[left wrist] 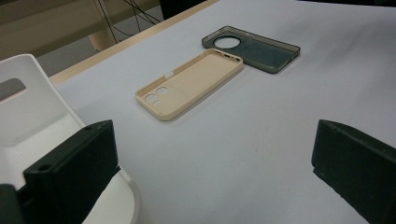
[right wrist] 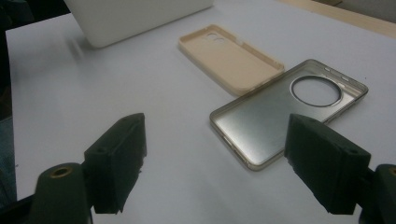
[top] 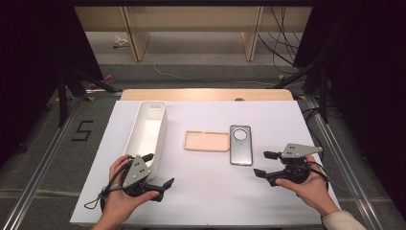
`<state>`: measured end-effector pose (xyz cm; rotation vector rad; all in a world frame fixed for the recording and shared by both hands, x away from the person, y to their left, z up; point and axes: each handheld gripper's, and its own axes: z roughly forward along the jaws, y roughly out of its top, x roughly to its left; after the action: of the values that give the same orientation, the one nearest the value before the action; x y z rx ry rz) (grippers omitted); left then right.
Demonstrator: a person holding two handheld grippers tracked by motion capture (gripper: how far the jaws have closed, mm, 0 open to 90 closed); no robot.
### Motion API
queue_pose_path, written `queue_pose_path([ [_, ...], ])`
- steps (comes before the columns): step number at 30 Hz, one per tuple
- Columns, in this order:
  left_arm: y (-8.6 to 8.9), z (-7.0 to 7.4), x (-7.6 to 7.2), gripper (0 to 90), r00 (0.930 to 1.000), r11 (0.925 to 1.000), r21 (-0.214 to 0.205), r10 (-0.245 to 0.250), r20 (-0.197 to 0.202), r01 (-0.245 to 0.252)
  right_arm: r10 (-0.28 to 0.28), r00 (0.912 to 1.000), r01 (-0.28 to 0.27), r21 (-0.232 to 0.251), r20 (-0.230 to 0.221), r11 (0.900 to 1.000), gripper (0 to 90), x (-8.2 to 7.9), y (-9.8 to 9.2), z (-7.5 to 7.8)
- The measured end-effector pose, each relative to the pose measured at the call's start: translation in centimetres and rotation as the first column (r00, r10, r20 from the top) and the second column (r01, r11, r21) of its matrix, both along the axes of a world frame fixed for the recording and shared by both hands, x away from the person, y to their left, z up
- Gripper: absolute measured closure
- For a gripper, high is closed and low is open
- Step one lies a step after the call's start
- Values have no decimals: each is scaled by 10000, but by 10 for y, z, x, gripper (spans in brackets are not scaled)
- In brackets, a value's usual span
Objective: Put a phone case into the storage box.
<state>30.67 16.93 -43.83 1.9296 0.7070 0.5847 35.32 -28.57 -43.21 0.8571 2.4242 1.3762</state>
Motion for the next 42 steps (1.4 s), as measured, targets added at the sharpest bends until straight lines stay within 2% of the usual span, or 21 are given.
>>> queue_pose_path([
  [5,-1,0,1,0,10000,10000,7,-16,-18,16,-48,10000,48,-3,1,10000,223,0,-2,-1],
  [9,-1,0,0,0,10000,10000,-21,-3,3,3,-50,10000,51,-260,52,9996,245,1,0,0],
  [17,1,2,-3,0,10000,10000,-48,12,78,-12,-113,9998,120,-479,149,9988,277,6,4,1],
  [20,-1,1,-3,0,10000,10000,22,-79,54,79,-48,9999,56,-656,116,9978,383,10,9,3],
  [21,-1,1,-3,0,9999,10000,39,-84,60,84,-48,9999,56,-656,116,9978,383,10,9,3],
  [22,-1,1,-3,0,9999,10000,30,-79,67,79,54,9999,-46,-856,93,9963,480,15,15,5],
  [23,-1,1,-2,0,10000,10000,24,-77,62,77,54,9999,-46,-856,93,9963,480,15,15,5],
  [24,-1,1,-2,0,10000,10000,16,-69,58,69,192,9998,-193,-957,-21,9952,547,17,18,5],
  [25,-2,1,-2,0,10000,10000,23,-62,64,62,428,9989,-450,-1320,-192,9902,667,22,27,4],
  [27,-3,1,-2,0,9999,9999,33,-96,64,96,597,9976,-651,-1842,-348,9807,789,28,38,3],
  [29,-3,1,-2,0,9999,9999,31,-104,64,104,741,9965,-810,-2435,-373,9665,880,33,51,2],
  [30,-2,1,-2,0,9999,9999,35,-107,63,107,741,9965,-810,-2435,-373,9665,880,33,51,2],
  [31,-2,1,-2,0,9999,9999,39,-107,65,106,823,9955,-924,-2836,-475,9545,900,40,65,-1],
  [32,-2,1,-3,0,9999,10000,23,-94,55,94,832,9951,-952,-2998,-525,9492,900,43,71,-3],
  [33,-2,1,-3,0,9999,10000,26,-90,60,90,832,9951,-952,-2998,-525,9492,900,43,71,-3],
  [37,-1,1,-3,0,9999,9999,33,-104,57,104,724,9947,-933,-3422,-734,9350,900,57,93,-11],
  [38,-1,1,-3,0,9999,9999,17,-105,67,105,639,9940,-920,-3619,-889,9277,900,63,102,-15],
  [39,-1,1,-3,0,9999,9999,6,-105,67,105,639,9940,-920,-3619,-889,9277,900,63,102,-15],
  [40,-1,1,-3,0,9999,9999,2,-110,68,110,622,9934,-951,-3894,-964,9162,900,68,109,-20],
  [41,-1,1,-3,0,9999,9999,5,-111,70,111,622,9934,-951,-3894,-964,9162,900,68,109,-20],
  [42,-1,1,-3,0,9999,9999,7,-116,69,115,582,9926,-963,-3999,-1065,9115,900,70,113,-22],
])
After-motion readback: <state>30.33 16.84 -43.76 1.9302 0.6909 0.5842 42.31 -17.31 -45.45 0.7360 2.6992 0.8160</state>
